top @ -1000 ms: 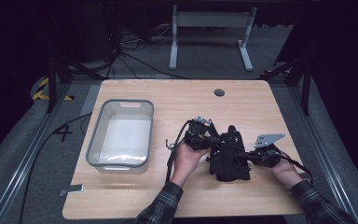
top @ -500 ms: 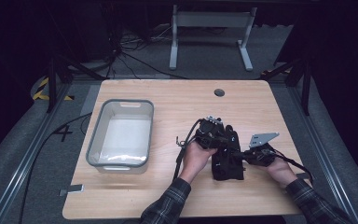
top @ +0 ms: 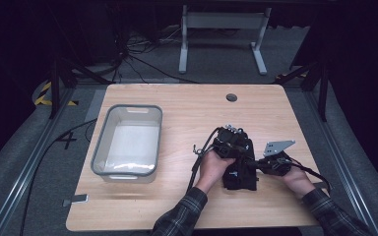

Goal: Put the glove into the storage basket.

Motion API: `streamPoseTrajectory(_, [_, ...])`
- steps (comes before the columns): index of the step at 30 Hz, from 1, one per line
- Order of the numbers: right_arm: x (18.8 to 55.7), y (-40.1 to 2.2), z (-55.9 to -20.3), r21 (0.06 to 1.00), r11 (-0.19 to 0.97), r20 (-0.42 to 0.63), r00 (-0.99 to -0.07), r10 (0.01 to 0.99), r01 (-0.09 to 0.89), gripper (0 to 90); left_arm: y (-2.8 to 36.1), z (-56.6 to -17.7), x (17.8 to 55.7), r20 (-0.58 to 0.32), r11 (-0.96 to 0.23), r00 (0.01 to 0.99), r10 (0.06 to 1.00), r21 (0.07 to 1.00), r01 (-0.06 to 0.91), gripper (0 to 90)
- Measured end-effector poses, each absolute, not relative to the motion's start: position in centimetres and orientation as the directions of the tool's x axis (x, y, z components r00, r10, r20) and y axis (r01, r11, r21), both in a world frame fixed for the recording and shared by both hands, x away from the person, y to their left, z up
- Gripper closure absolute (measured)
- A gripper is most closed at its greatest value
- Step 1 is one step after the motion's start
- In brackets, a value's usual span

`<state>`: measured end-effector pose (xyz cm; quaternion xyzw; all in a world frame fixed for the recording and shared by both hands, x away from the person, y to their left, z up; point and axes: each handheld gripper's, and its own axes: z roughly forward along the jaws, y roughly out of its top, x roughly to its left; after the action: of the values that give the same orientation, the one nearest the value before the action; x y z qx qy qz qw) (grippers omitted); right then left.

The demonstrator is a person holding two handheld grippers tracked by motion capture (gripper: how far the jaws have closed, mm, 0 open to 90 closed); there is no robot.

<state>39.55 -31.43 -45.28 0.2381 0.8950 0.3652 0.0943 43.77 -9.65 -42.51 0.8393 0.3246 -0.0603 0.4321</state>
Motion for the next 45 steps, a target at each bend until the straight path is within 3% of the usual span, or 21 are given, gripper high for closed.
streamPoseTrajectory(8, [39.2, -33.7, -43.8, 0.721, 0.586, 0.0, -0.845, 0.535, 0.371, 90.0, -9.5, -41.5, 43.3, -0.373, -0.396, 0.801, 0.468, 0.722, 0.567, 71.5])
streamPoseTrajectory(12, [38.8, -34.7, -42.8, 0.74, 0.561, -0.005, -0.832, 0.555, 0.37, 90.0, -8.9, -40.9, 42.9, -0.352, -0.401, 0.81, 0.468, 0.733, 0.55, 71.3])
streamPoseTrajectory(21, [38.8, -33.6, -41.8, 0.766, 0.542, 0.013, -0.851, 0.525, 0.346, 90.0, -6.5, -41.1, 42.3, -0.296, -0.444, 0.806, 0.513, 0.712, 0.544, 88.6])
streamPoseTrajectory(27, [39.4, -31.5, -42.7, 0.743, 0.581, 0.003, -0.869, 0.495, 0.334, 90.0, -5.8, -42.3, 42.0, -0.294, -0.47, 0.803, 0.518, 0.687, 0.554, 89.3])
streamPoseTrajectory(34, [39.9, -31.3, -44.5, 0.685, 0.637, -0.014, -0.868, 0.497, 0.354, 90.0, -7.8, -44.2, 42.0, -0.296, -0.528, 0.815, 0.498, 0.642, 0.556, 89.3])
streamPoseTrajectory(45, [40.1, -32.5, -44.0, 0.71, 0.602, -0.01, -0.851, 0.525, 0.364, 90.0, -8.2, -44.8, 42.1, -0.287, -0.541, 0.815, 0.503, 0.631, 0.556, 89.3])
